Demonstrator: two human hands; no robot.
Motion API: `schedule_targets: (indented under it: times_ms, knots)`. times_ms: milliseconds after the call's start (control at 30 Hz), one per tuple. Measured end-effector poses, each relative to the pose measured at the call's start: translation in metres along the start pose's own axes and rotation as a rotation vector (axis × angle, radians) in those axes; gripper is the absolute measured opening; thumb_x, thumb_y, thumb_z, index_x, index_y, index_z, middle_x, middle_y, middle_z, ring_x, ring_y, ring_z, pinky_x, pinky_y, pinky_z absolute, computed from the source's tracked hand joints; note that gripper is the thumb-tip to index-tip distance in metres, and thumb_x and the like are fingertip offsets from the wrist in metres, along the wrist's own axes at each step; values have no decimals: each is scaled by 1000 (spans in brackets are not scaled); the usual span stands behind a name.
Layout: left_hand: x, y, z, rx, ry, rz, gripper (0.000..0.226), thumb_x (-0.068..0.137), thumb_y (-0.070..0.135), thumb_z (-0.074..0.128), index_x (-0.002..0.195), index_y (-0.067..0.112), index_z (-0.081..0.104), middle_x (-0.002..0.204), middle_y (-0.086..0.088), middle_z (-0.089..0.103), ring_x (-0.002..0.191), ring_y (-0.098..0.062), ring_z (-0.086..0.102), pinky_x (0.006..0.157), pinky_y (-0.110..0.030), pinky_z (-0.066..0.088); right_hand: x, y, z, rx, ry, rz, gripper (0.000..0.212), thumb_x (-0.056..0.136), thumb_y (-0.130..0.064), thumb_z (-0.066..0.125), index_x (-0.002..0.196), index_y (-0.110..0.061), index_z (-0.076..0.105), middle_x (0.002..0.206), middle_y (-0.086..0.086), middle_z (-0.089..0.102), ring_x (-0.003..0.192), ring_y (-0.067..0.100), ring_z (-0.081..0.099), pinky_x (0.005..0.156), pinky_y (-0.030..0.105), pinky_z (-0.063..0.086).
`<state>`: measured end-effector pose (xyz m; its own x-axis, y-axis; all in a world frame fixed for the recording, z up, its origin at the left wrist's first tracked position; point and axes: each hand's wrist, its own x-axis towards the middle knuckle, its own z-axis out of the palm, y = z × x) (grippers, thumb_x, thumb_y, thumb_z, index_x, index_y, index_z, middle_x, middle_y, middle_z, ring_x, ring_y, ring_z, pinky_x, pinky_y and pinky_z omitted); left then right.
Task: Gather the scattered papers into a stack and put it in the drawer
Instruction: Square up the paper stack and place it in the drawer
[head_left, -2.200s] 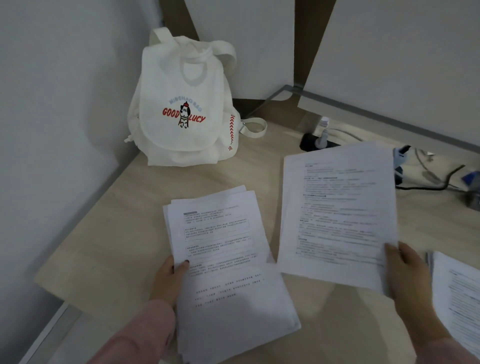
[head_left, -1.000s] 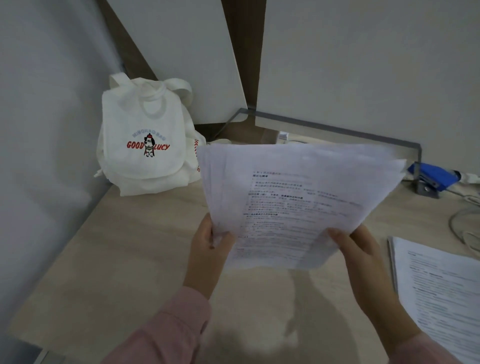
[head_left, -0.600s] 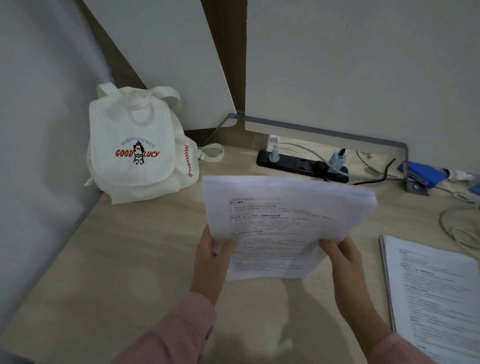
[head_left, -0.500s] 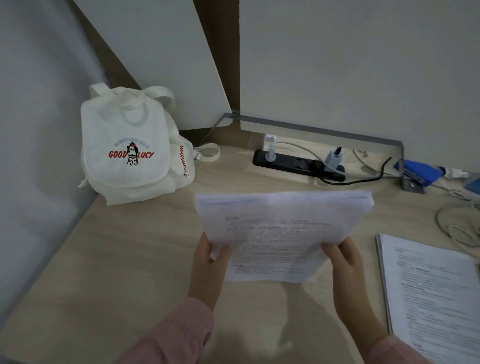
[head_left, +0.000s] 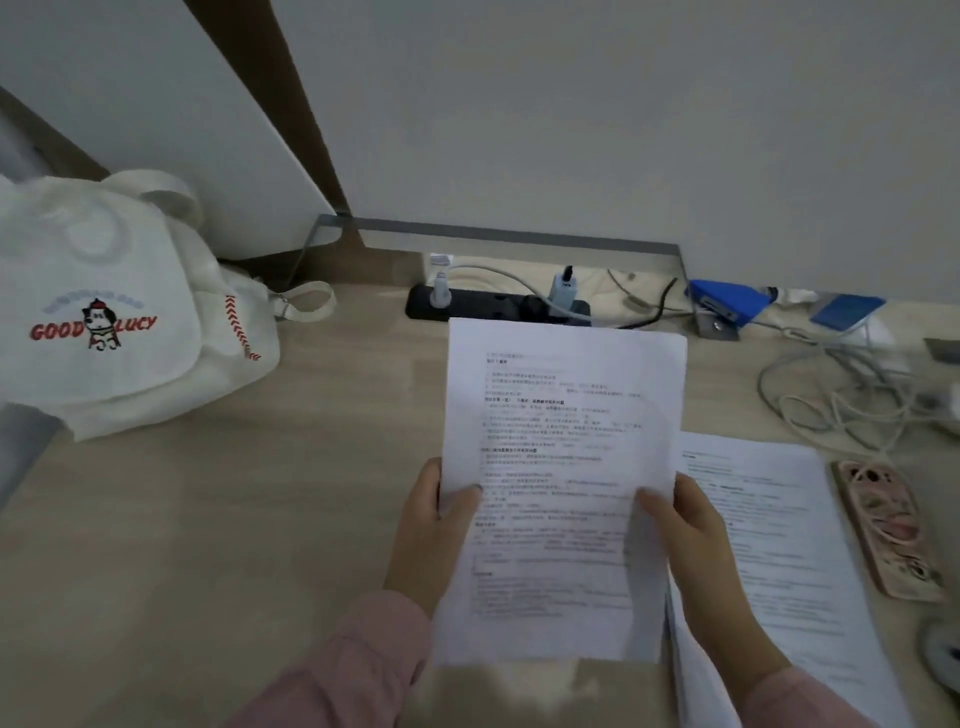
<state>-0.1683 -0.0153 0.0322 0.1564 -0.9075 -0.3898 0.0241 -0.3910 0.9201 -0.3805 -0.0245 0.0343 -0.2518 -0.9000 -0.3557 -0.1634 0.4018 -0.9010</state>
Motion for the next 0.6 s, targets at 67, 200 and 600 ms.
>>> schedule_targets:
  times_ms: [67,200,600]
  knots:
    - [0,-5,33,46,-71,-55,14,89,11,53,91,23,58,87,5,69,72,-5,67,61,-23,52,8,13,-34,-55,54,76,10,90,-12,52,94,-13,60,94,7,65,85,24,62,77,42,50]
    - [-6,-19,100,93,-195,-193,14,91,14,49,102,18,56,97,-2,69,89,-20,67,74,-33,53,23,43,-99,-149,161,171,13,88,-11,50,98,-11,59,86,9,64,77,27,58,70,37,47]
    - [6,-81,219,259,-224,-246,44,70,30,53,113,23,57,119,-3,58,103,-15,61,91,-37,53,70,103,-189,-451,229,173,31,87,-11,53,117,-5,57,107,15,64,94,29,58,79,37,46]
